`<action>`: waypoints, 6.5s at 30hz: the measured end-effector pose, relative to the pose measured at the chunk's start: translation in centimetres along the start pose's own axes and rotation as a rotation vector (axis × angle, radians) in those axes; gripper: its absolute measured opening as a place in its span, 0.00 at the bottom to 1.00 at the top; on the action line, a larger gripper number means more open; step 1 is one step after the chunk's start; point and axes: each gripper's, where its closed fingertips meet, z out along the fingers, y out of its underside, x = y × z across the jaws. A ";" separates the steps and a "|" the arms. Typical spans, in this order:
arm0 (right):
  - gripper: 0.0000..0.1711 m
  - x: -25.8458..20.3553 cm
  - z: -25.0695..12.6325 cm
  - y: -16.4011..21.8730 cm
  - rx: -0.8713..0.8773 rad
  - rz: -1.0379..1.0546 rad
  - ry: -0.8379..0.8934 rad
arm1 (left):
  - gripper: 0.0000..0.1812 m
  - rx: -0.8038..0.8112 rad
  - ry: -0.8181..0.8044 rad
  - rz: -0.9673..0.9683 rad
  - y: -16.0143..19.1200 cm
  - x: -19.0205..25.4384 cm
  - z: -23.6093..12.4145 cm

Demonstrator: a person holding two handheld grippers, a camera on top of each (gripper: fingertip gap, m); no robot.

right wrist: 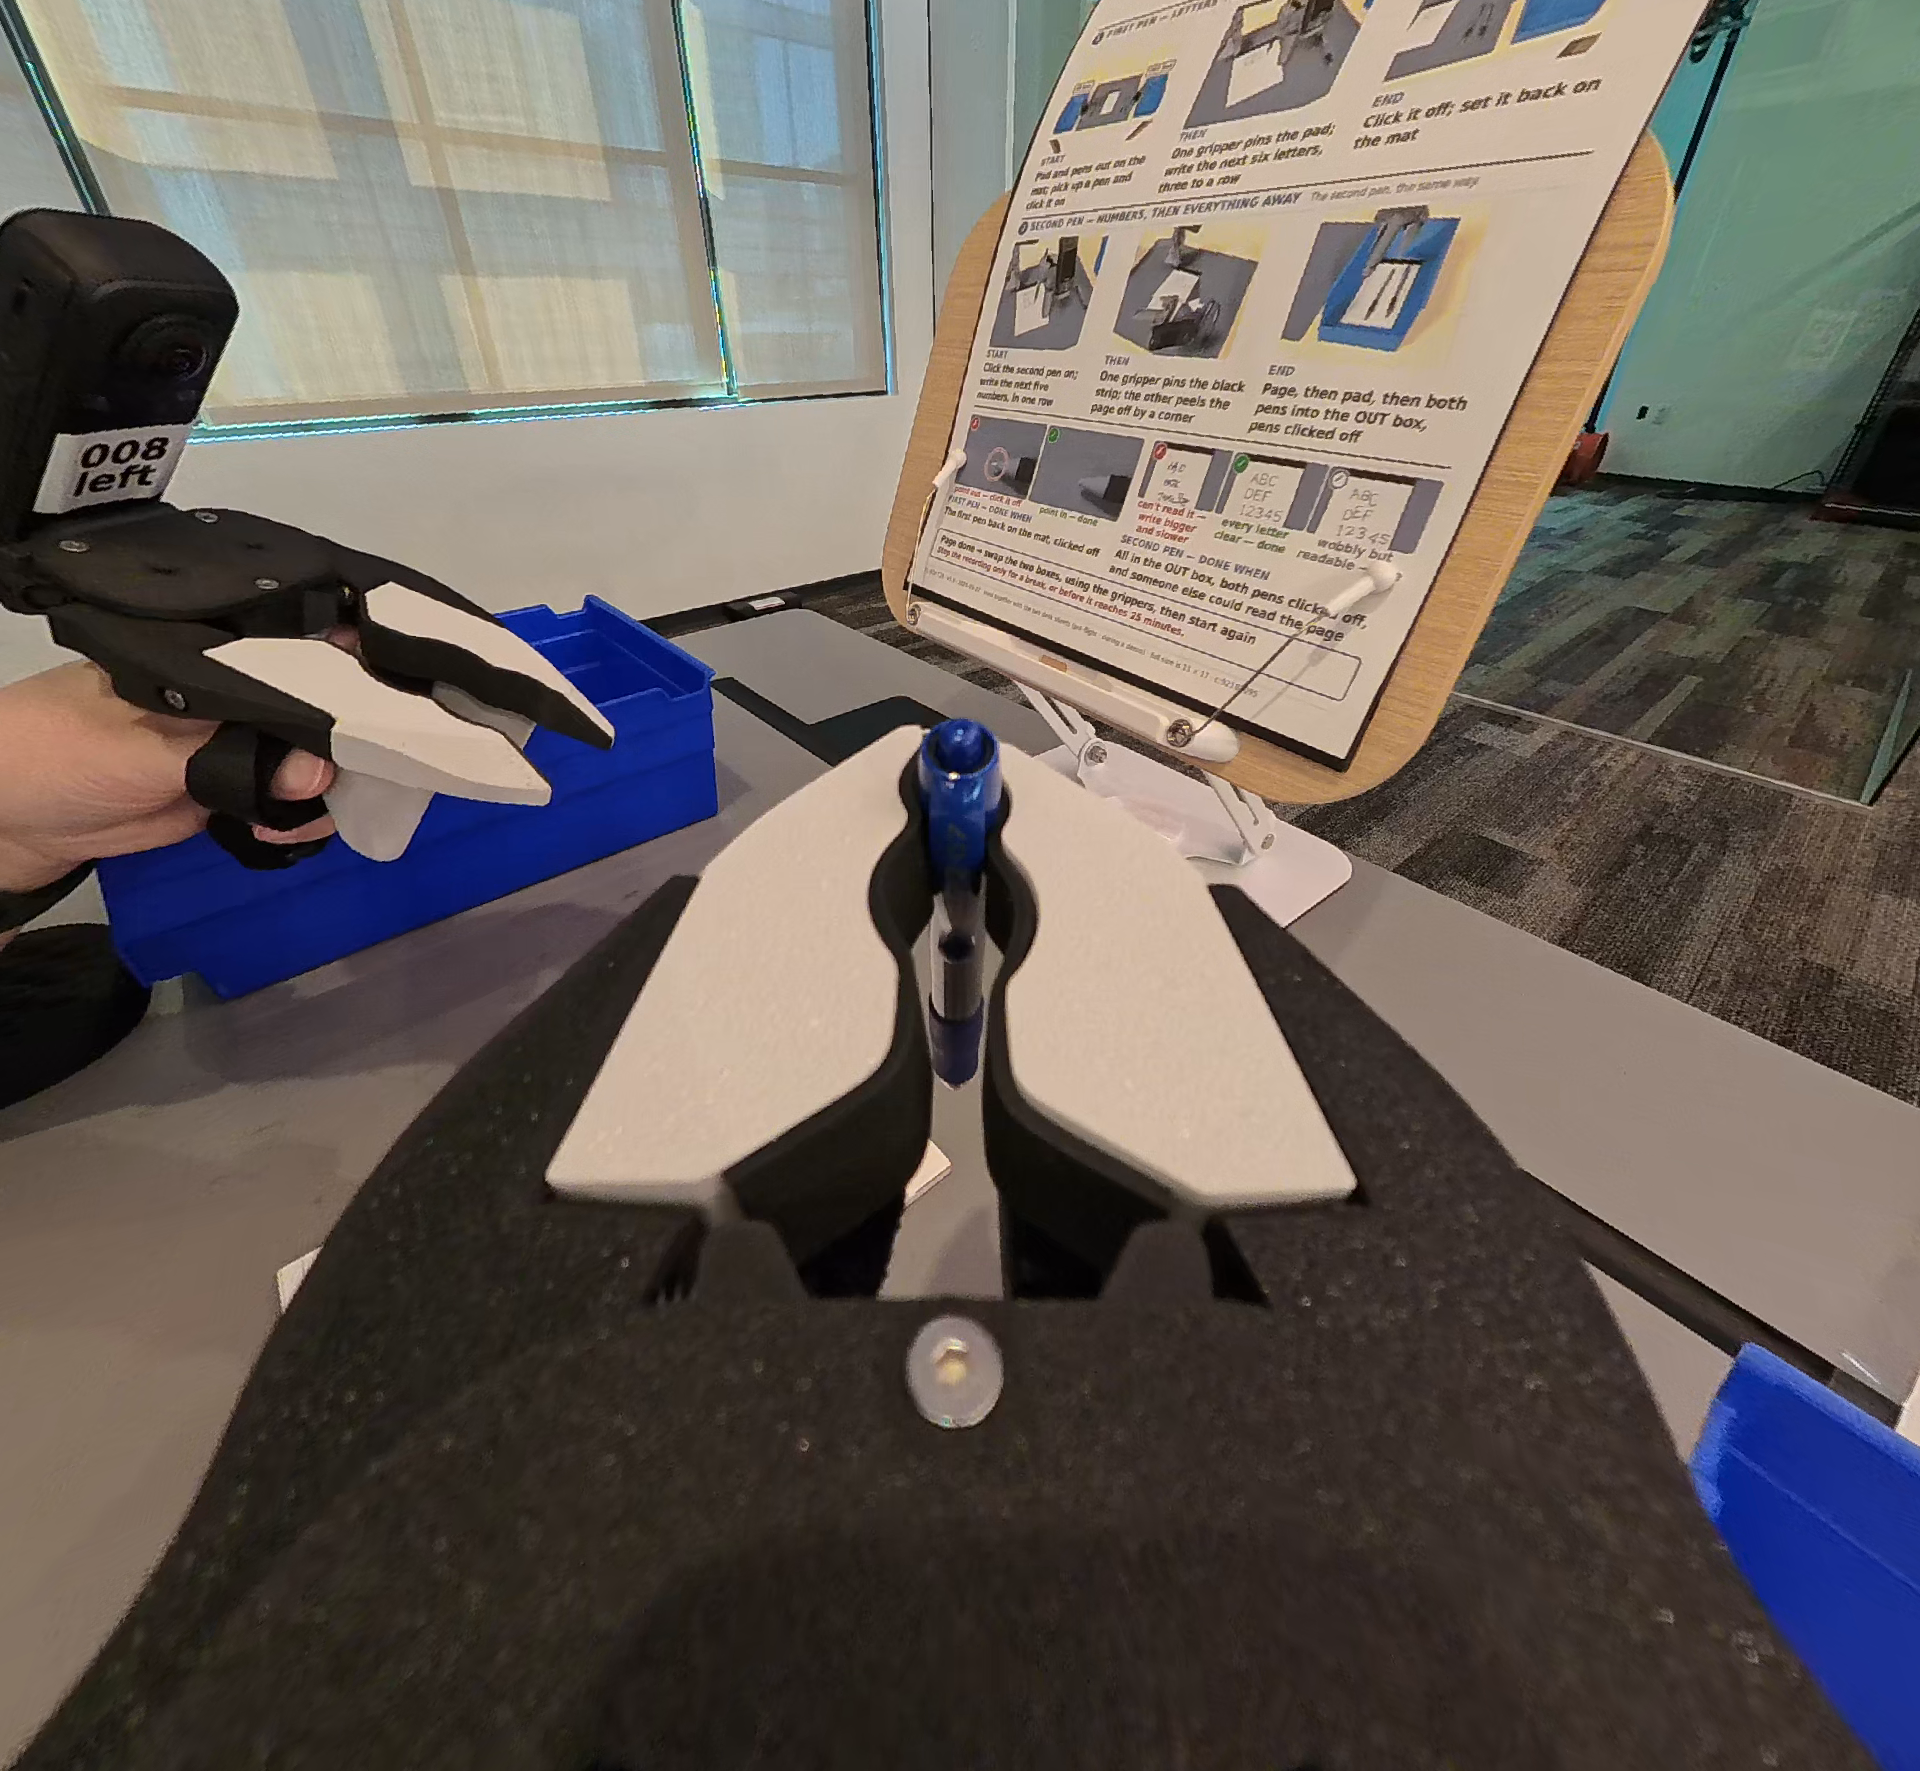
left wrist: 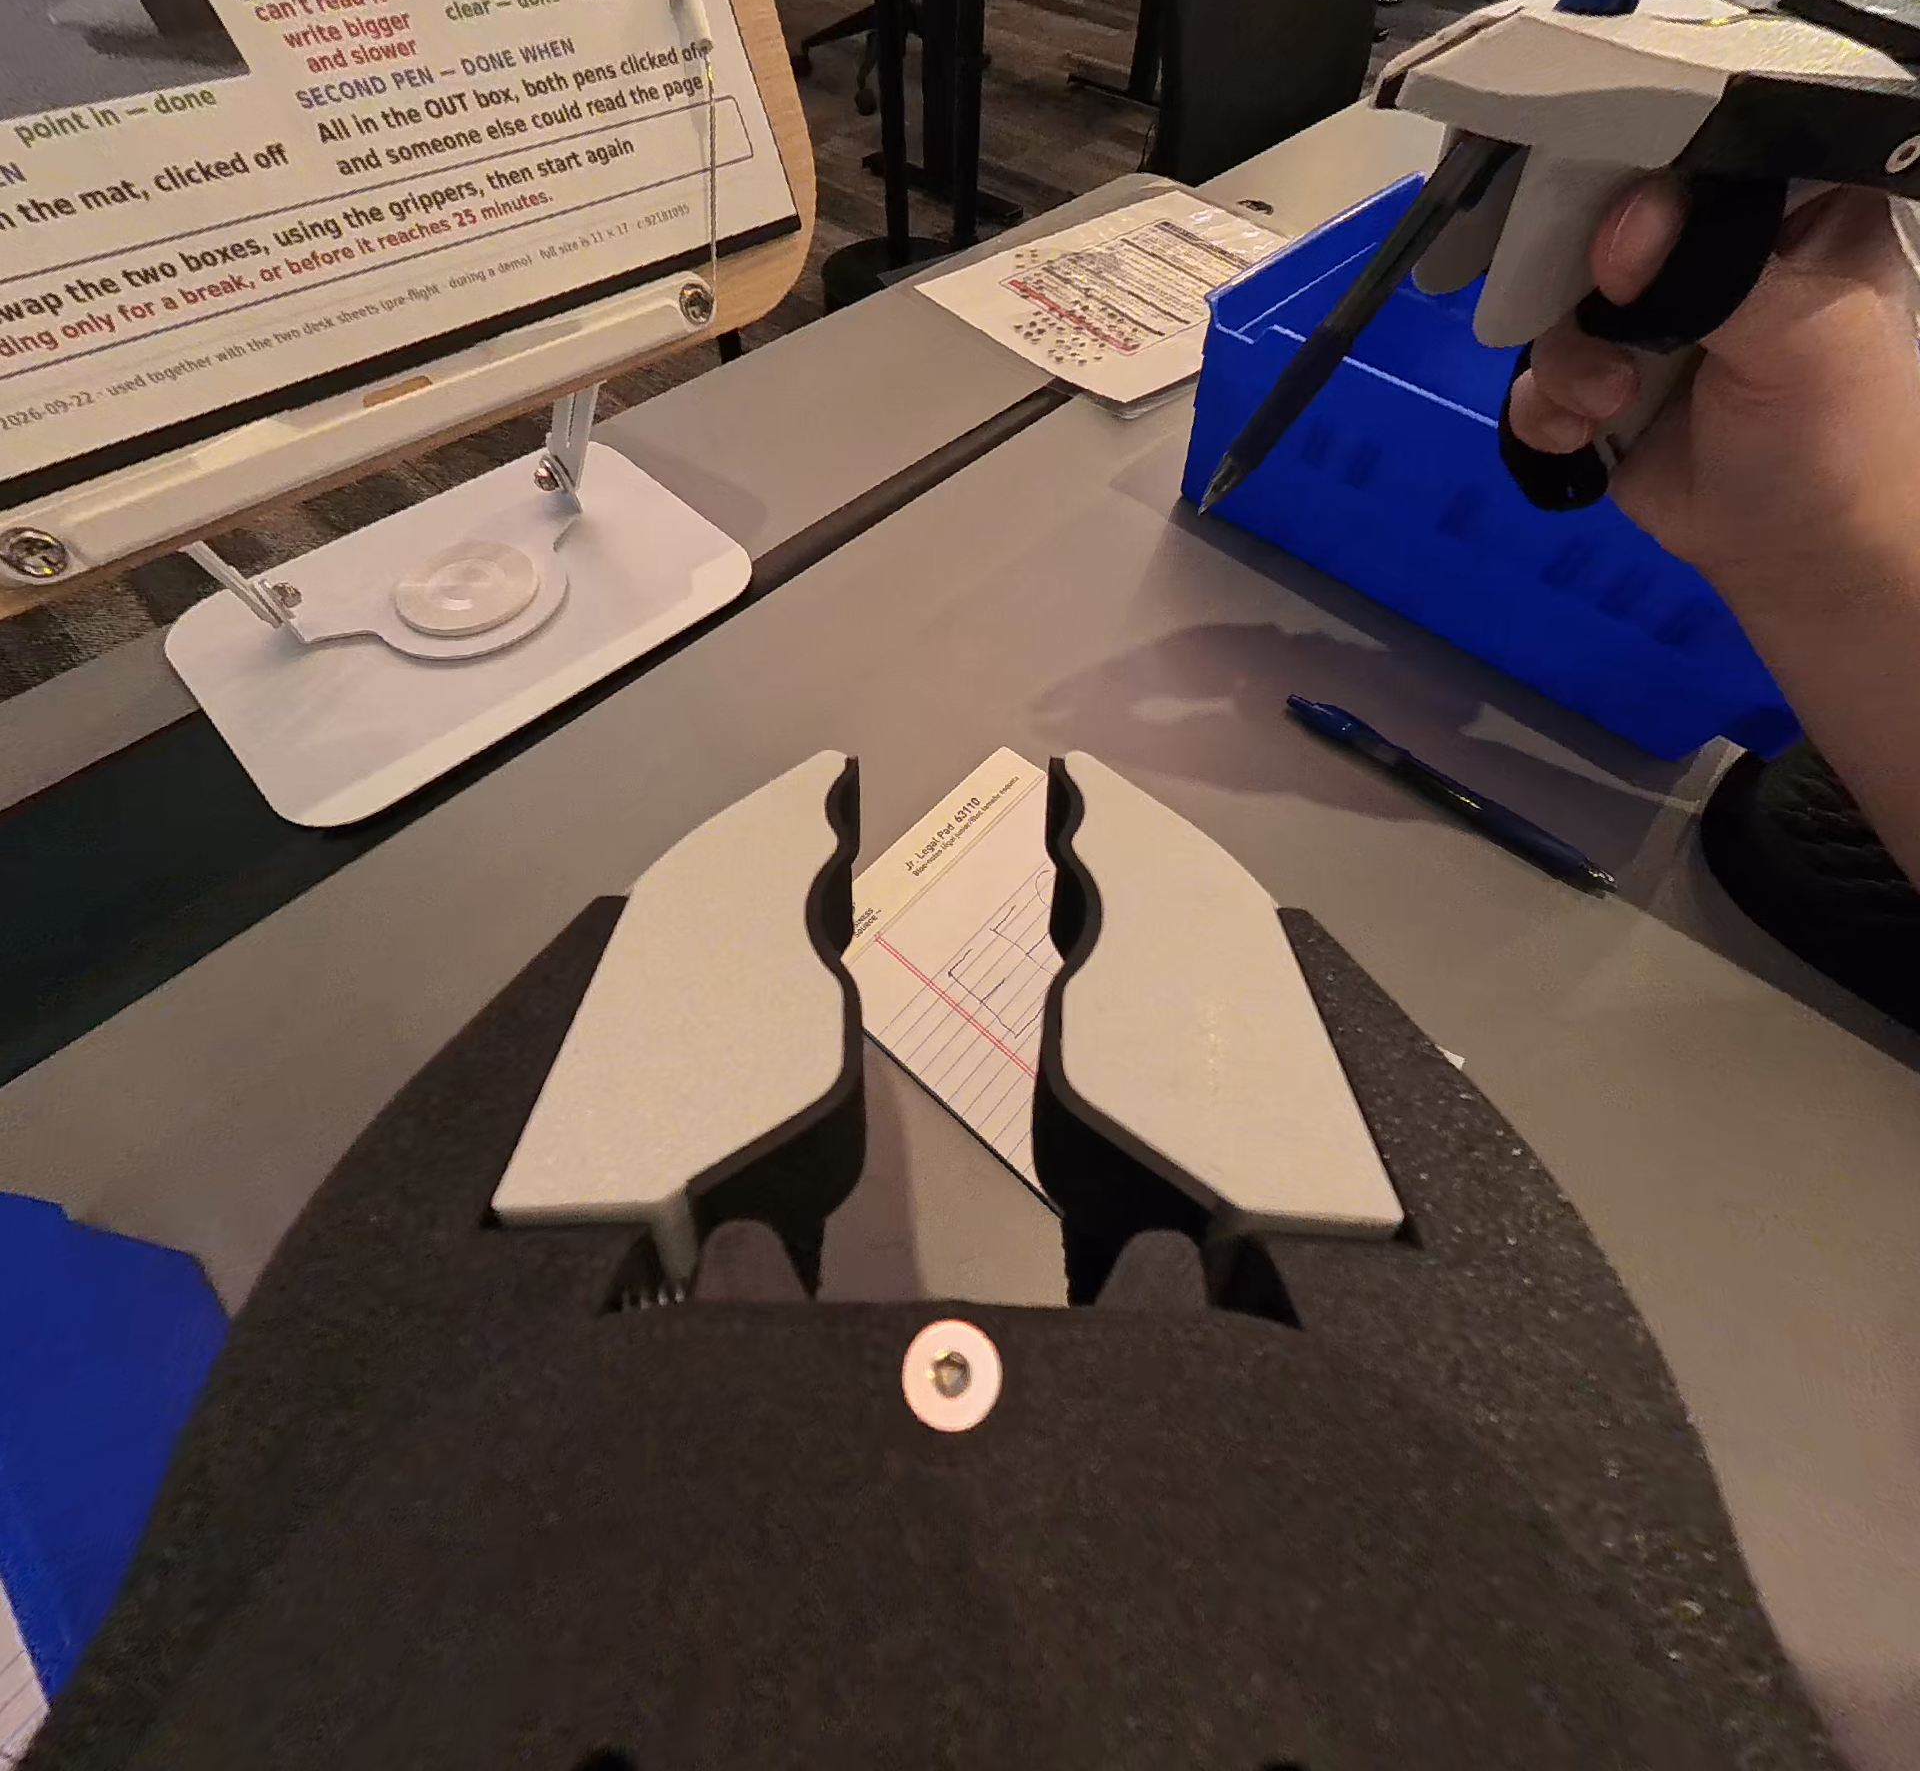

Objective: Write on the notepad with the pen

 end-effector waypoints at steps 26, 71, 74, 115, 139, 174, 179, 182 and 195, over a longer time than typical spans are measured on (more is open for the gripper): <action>0.03 -0.3 0.3 0.5 -0.022 -0.020 0.002 | 0.19 0.003 0.000 -0.033 -0.3 -0.3 -0.8; 0.03 -16.9 3.9 5.4 -0.406 -0.153 -0.570 | 0.00 0.284 0.233 0.240 -5.3 9.0 -4.1; 0.03 -17.5 3.8 5.3 -0.405 -0.158 -0.583 | 0.00 0.273 0.293 0.188 -4.9 9.4 -3.7; 0.03 -6.9 0.3 14.5 -0.989 0.823 -0.127 | 0.00 0.235 0.389 0.122 -6.5 11.7 -8.5; 0.02 -4.7 -2.6 22.1 -1.379 0.716 0.460 | 0.00 0.163 0.458 0.134 -5.4 15.1 -8.6; 0.03 -4.5 -2.3 22.0 -1.273 0.672 0.533 | 0.00 0.291 0.285 0.056 -8.2 7.1 -13.4; 0.03 -4.5 -2.3 22.0 -1.268 0.637 0.528 | 0.00 0.291 0.296 0.052 -8.2 7.2 -13.4; 0.03 -4.5 -2.3 22.0 -1.264 0.606 0.531 | 0.00 0.291 0.297 0.055 -8.2 7.2 -13.5; 0.05 -4.7 -2.2 22.0 -1.207 0.585 0.527 | 0.00 0.304 0.310 0.063 -8.4 7.6 -14.3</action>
